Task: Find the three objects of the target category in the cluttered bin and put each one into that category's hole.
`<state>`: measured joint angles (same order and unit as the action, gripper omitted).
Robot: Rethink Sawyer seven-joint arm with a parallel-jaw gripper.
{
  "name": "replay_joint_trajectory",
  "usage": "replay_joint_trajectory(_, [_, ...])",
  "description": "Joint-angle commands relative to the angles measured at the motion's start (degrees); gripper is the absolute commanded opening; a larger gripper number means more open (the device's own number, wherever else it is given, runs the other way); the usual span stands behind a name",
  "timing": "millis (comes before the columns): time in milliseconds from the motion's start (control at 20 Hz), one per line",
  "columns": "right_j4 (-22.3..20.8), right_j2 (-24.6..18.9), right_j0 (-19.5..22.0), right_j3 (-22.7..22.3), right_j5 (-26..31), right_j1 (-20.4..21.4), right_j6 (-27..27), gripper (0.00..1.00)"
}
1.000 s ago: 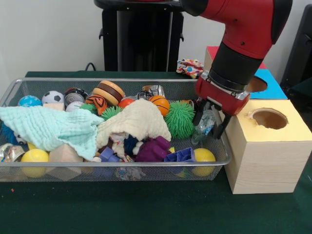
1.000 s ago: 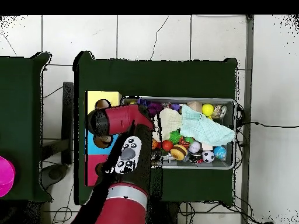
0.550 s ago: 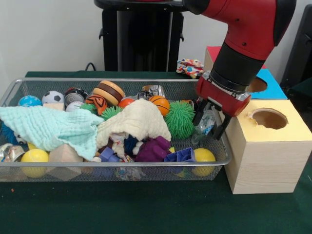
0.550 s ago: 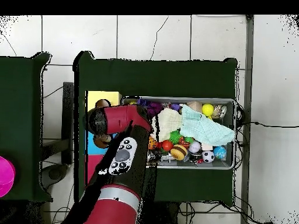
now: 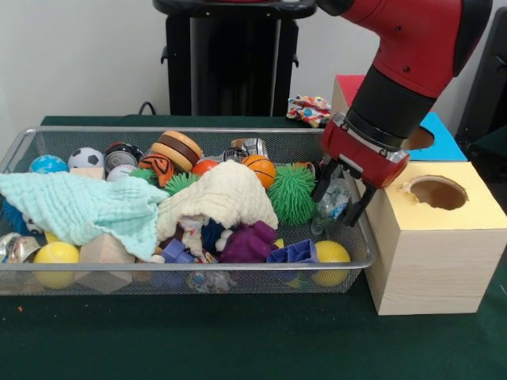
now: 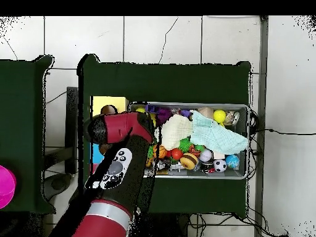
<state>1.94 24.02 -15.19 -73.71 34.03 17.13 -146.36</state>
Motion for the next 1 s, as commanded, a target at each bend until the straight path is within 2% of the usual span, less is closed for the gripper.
replay_joint_trajectory(50, [2.2,-4.1,0.1,-4.7,-7.5,-17.2,-14.2,1.00])
replay_joint_trajectory(500, [5.1,-6.8,2.6,-6.5,-7.4,-16.9,-9.6,1.00])
replay_joint_trajectory(1000, [6.1,-10.4,5.9,-8.2,-6.7,-16.0,-4.1,1.00])
